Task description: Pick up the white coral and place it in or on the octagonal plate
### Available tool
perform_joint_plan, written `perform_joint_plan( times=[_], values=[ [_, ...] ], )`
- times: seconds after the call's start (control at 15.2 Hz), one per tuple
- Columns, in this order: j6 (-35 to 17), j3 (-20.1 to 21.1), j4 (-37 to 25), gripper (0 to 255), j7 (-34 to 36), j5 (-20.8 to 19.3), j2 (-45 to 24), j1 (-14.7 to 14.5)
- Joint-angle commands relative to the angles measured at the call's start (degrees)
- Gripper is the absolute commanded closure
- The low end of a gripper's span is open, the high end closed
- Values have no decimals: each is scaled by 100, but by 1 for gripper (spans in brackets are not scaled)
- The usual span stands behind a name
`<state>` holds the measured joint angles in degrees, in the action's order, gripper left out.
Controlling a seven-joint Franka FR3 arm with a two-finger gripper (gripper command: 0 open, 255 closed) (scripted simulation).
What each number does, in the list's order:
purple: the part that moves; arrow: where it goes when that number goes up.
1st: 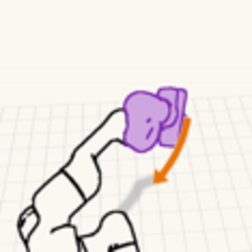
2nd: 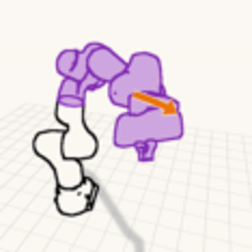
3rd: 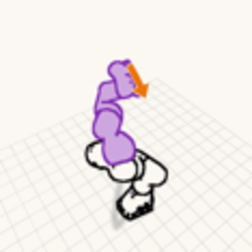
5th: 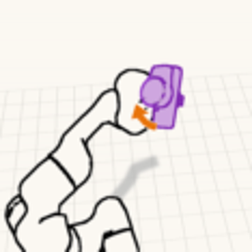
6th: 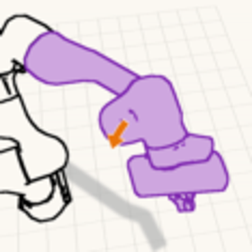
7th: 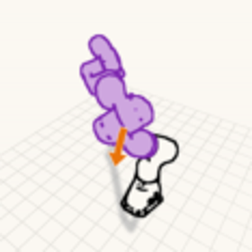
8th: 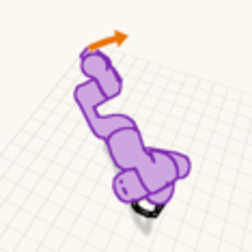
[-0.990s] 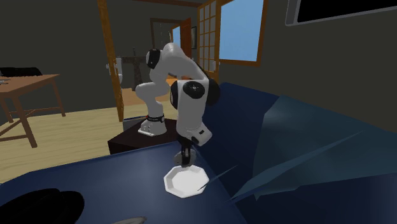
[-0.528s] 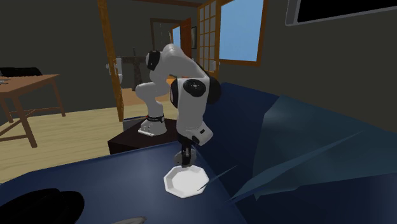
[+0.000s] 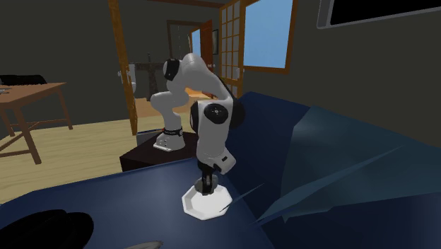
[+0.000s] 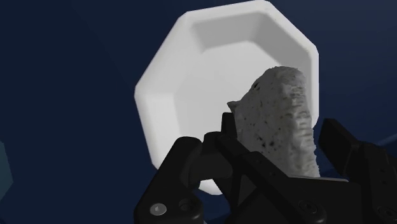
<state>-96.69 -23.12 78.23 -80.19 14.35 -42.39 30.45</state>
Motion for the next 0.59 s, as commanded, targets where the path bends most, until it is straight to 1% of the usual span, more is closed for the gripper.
perform_joint_plan(
  times=[0.0,0.26,0.53],
  values=[
    [-109,17,49,255,-1,23,-59,-5],
    [-323,52,115,255,-22,71,-212,9],
    [-323,52,115,255,-22,71,-212,9]
  ],
)
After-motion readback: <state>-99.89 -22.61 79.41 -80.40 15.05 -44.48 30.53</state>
